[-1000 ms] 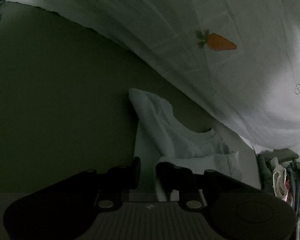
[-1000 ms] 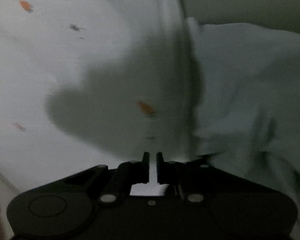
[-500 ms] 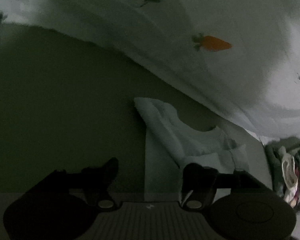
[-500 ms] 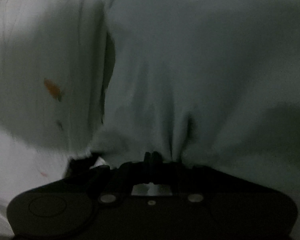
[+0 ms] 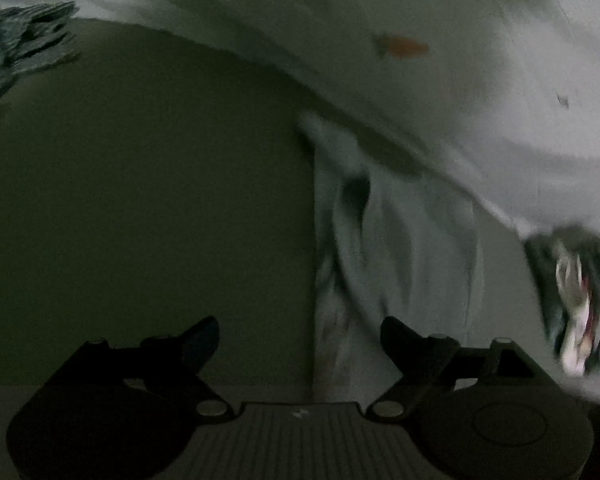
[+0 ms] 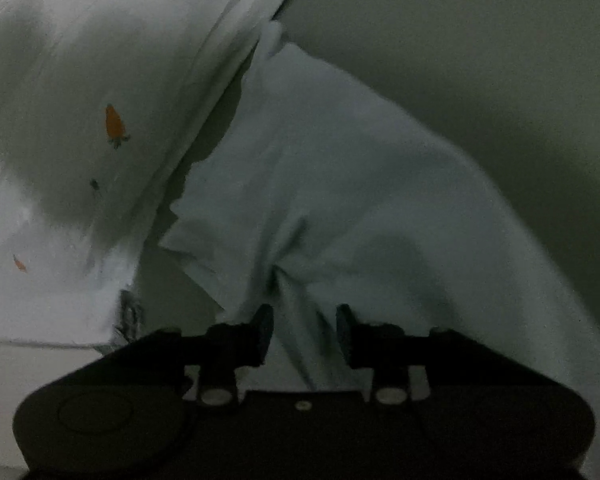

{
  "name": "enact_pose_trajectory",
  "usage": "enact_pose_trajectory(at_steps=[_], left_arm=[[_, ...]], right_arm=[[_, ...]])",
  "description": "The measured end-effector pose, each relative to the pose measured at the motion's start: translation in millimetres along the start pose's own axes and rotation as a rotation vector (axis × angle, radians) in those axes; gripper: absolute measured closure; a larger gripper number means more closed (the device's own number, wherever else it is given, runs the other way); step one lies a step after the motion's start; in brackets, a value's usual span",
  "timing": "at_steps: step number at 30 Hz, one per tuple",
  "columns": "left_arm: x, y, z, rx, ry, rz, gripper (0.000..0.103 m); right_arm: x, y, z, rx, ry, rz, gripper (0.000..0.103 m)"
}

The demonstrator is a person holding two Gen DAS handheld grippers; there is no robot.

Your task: Fold clothes

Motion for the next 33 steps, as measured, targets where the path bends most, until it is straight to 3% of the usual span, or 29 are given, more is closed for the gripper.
enact_pose_trajectory(at_steps=[5, 8, 19, 23, 28, 33], left_arm=[[-81, 7, -34, -0.016, -0.039, -0.025, 0.015], [-121, 14, -51, -0.018, -0.021, -0.032, 0.015], [-206, 33, -91, -0.037, 0.014, -0.002, 0.017], [-228, 36, -102, -0.036, -0.001, 0.0, 0.021], [-248, 36, -114, -0.075, -0.027, -0.035, 0.028], [-271, 29, -125, -0.139, -0.081, -0.127, 0.033]], right_arm=[[-16, 37, -34, -0.066, 0.011, -0.093, 0.061], [-31, 59, -61, -0.109, 0.028, -0.174, 0.061], [-68, 99, -119, -0.15, 0.067, -0.36, 0.058], [-77, 127, -139, -0.172, 0.044, -0.327, 0.059], [-91, 159, -164, -0.091, 0.017, -0.233, 0.06], [-102, 189, -180, 0.024, -0.063, -0.086, 0.066]])
Point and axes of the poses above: each gripper's, at about its wrist camera, not at the fingertips, and z roughly the way its jaws point, y to its right, x to its top, the point moved 7 cm from there along z, roughly the way its jaws point, and after that the axes turned 3 degrees about z, right-handed, at the moved point
